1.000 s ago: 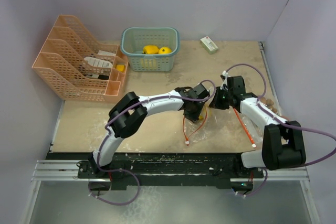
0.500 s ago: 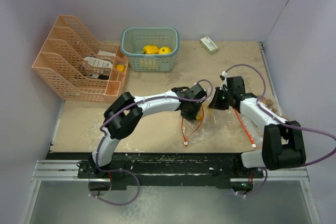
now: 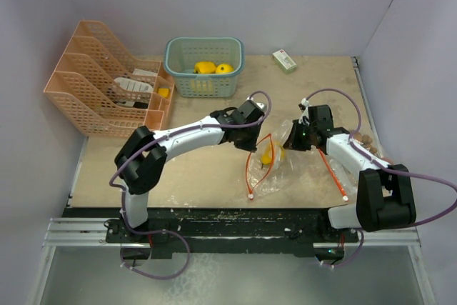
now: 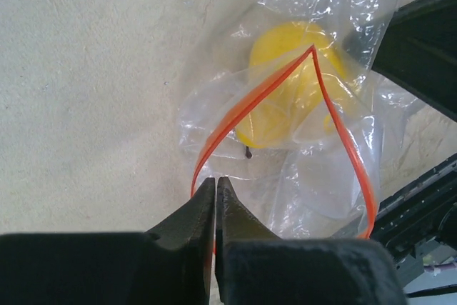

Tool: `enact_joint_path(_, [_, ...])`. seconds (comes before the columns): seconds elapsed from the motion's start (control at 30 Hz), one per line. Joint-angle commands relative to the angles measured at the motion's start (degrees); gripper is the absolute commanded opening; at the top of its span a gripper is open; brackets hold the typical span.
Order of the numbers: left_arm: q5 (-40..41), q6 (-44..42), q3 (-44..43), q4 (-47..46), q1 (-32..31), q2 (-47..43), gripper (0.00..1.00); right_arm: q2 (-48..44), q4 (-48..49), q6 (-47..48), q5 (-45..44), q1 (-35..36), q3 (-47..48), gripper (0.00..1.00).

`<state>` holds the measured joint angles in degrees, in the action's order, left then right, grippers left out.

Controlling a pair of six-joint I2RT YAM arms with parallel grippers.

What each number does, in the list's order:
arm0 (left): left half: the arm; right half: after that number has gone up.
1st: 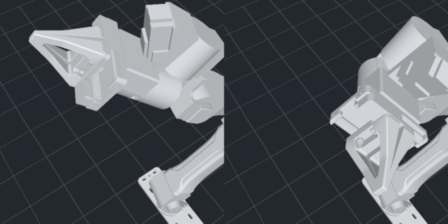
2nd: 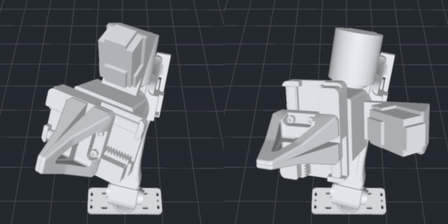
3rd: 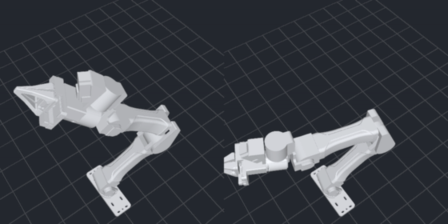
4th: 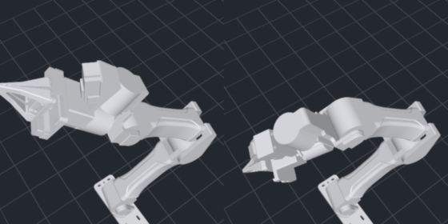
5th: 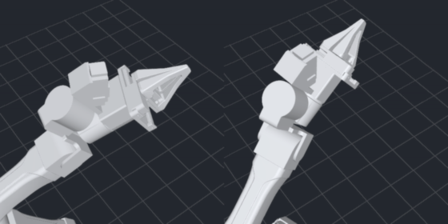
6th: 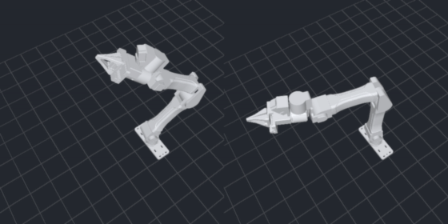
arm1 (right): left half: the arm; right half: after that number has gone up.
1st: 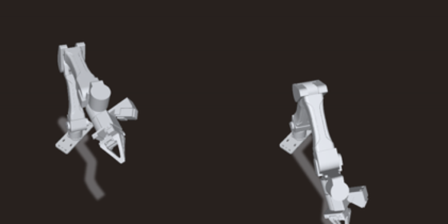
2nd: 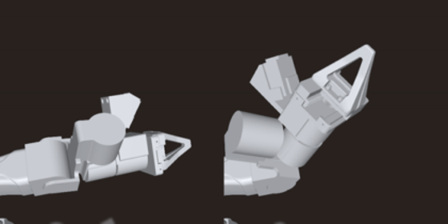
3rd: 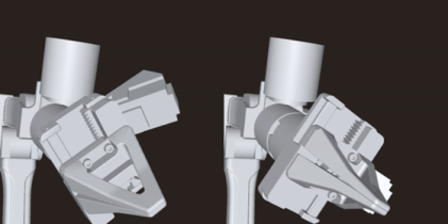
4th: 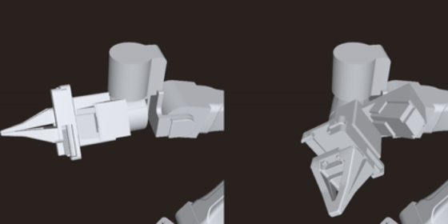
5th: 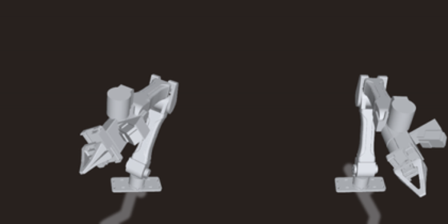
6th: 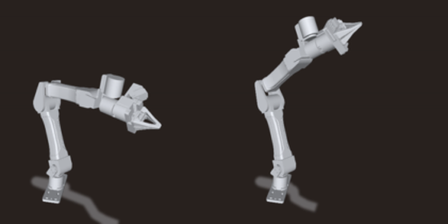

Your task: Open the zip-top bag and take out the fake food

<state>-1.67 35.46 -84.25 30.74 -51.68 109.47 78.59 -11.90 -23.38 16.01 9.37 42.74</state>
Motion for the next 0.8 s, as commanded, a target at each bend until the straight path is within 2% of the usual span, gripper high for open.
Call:
enact_joint_path(0.0, [-1.2,-2.7,-1.6,-3.0,-1.9,-0.4,0.11,-0.6,-0.1,0.3,0.9,0.3,-0.1,0.0])
enact_joint_path(0.1, [-0.6,-4.2,-4.8,-2.5,-4.0,2.3,0.2,-0.6,-0.1,0.3,1.0,0.3,-0.1,0.0])
enact_joint_path(0.23, [-2.3,-3.6,-7.8,-1.5,-4.8,6.8,0.26,-0.8,-0.2,0.2,0.8,0.3,-0.1,0.0])
enact_joint_path(0.4, [-2.1,-3.3,-8.5,-1.2,-5.3,10.4,0.39,-0.9,-0.4,0.2,0.5,0.4,-0.2,0.0])
enact_joint_path(0.5, [-2.0,-3.3,-9.3,-0.1,-5.3,12.0,0.44,-0.8,-0.4,0.2,0.6,0.4,0.0,0.0])
enact_joint_path(0.7, [0.9,-3.0,-9.8,0.0,-5.3,11.5,0.84,-0.8,-0.5,0.3,0.5,0.3,-0.1,0.0])
enact_joint_path(0.77, [1.1,-3.5,-10.0,-0.5,-5.3,11.3,0.89,-0.6,-0.4,0.3,0.6,0.4,-0.1,0.0])
